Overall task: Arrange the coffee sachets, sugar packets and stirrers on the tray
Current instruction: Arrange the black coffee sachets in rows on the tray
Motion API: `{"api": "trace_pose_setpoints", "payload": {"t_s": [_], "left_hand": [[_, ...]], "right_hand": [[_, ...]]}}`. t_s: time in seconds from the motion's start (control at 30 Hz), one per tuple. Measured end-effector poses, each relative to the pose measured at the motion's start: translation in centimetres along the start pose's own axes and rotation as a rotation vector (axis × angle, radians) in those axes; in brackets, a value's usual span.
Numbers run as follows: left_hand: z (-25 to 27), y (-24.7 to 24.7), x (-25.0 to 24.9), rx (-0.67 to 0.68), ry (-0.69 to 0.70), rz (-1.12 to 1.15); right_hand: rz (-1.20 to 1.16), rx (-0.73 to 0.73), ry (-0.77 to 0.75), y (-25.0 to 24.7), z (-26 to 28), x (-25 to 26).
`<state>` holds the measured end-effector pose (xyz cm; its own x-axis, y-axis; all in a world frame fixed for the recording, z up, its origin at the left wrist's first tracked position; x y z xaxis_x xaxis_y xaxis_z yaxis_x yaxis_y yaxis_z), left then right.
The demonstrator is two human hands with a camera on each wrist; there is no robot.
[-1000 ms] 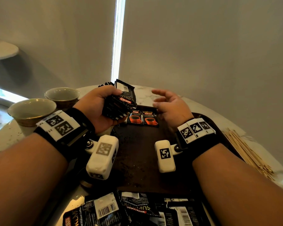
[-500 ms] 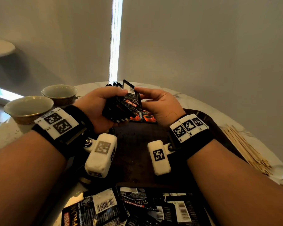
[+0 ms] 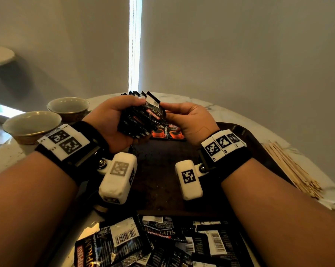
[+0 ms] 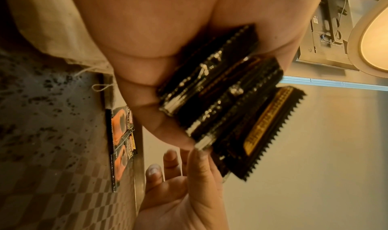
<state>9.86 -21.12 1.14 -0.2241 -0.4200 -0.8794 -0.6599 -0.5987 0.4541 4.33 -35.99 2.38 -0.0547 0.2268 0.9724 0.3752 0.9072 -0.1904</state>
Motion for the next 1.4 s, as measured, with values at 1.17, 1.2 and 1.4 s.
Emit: {"api": "trace_pose_setpoints", "payload": {"t_s": [1.17, 1.2, 1.4], "left_hand": [[-0.7, -3.2, -1.2, -0.228, 0.088, -0.010], [-0.8, -3.3, -1.1, -0.226, 0.088, -0.011], [-1.0, -3.4, -1.0, -0.214, 0.086, -0.004]], "right_hand": [[0.077, -0.054, 0.542, -0.2, -0.8, -5.3], [0.078, -0.043, 0.550, -0.1, -0.8, -5.3], [0.099, -0.014, 0.565, 0.2, -0.5, -5.1]]}}
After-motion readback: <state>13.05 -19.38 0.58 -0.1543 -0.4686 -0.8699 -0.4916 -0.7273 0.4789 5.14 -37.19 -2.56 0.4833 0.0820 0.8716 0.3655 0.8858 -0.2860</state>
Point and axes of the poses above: each hand's wrist, its own z-axis away from the middle knuckle, its own y-axis out of the palm, x = y × z, the point moved 7 cm from there along -z, towards the middle knuckle, and after that the axes turned 11 degrees about y, right-handed, at the moved point
